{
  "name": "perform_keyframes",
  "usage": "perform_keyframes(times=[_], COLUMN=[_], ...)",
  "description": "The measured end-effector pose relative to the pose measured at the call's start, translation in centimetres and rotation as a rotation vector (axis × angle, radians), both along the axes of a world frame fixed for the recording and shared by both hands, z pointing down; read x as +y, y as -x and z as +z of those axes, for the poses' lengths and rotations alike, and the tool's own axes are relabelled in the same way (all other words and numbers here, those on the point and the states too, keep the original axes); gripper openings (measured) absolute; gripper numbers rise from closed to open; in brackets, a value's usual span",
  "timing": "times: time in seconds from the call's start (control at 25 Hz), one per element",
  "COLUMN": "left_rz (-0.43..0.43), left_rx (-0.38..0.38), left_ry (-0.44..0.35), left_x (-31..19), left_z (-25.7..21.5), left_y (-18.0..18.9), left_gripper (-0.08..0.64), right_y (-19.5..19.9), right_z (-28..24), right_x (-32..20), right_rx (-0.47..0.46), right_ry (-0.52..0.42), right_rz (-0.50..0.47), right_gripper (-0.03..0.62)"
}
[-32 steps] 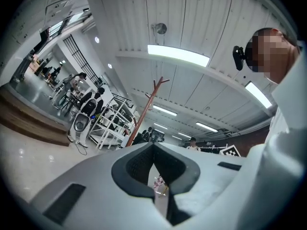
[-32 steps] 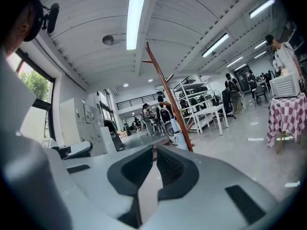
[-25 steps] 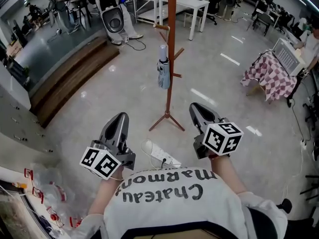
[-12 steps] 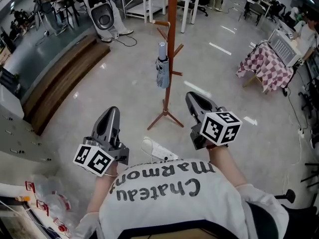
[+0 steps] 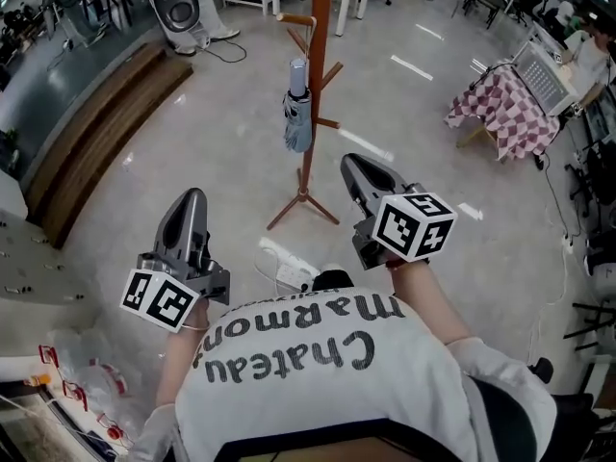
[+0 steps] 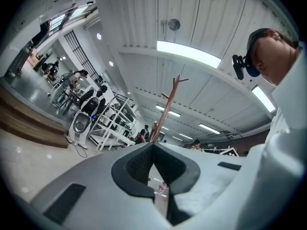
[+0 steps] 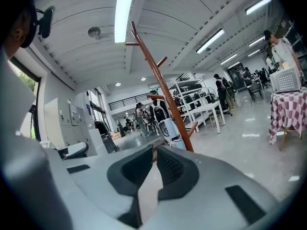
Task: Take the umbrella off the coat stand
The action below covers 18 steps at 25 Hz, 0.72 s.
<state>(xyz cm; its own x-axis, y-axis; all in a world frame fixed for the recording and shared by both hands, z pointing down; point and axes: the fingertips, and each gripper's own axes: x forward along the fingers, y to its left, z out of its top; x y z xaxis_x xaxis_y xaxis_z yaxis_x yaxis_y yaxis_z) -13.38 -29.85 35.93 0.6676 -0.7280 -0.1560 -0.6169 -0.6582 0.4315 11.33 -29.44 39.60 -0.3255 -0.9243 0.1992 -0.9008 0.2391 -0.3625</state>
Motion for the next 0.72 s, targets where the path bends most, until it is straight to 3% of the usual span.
perform_keyframes(times=[0.36,0.56,0.72], left_rz=[-0.15,-0.228,-0.299], left_rx=[-0.002,-0.002,-0.01], left_ry=[-0.011,0.024,0.029], left_x=[-3.5,-5.3,-6.0], left_z=[-1.3,-0.6,-0.6], left_y=[-0.2,-0.5,0.3], left_gripper=[0.021,0.021,0.021], right_y=[-1.6,-2.1,-1.6], right_z=[-0.9,-0.9,-0.1], right_x=[-7.5,-11.8,-14.9], right_rx=[0.017,0.096,0.125], right_ry=[-0.024,-0.052,-0.042], right_rz=[-0.11,-0.175,-0.228], right_gripper=[0.041,0.048,0.167])
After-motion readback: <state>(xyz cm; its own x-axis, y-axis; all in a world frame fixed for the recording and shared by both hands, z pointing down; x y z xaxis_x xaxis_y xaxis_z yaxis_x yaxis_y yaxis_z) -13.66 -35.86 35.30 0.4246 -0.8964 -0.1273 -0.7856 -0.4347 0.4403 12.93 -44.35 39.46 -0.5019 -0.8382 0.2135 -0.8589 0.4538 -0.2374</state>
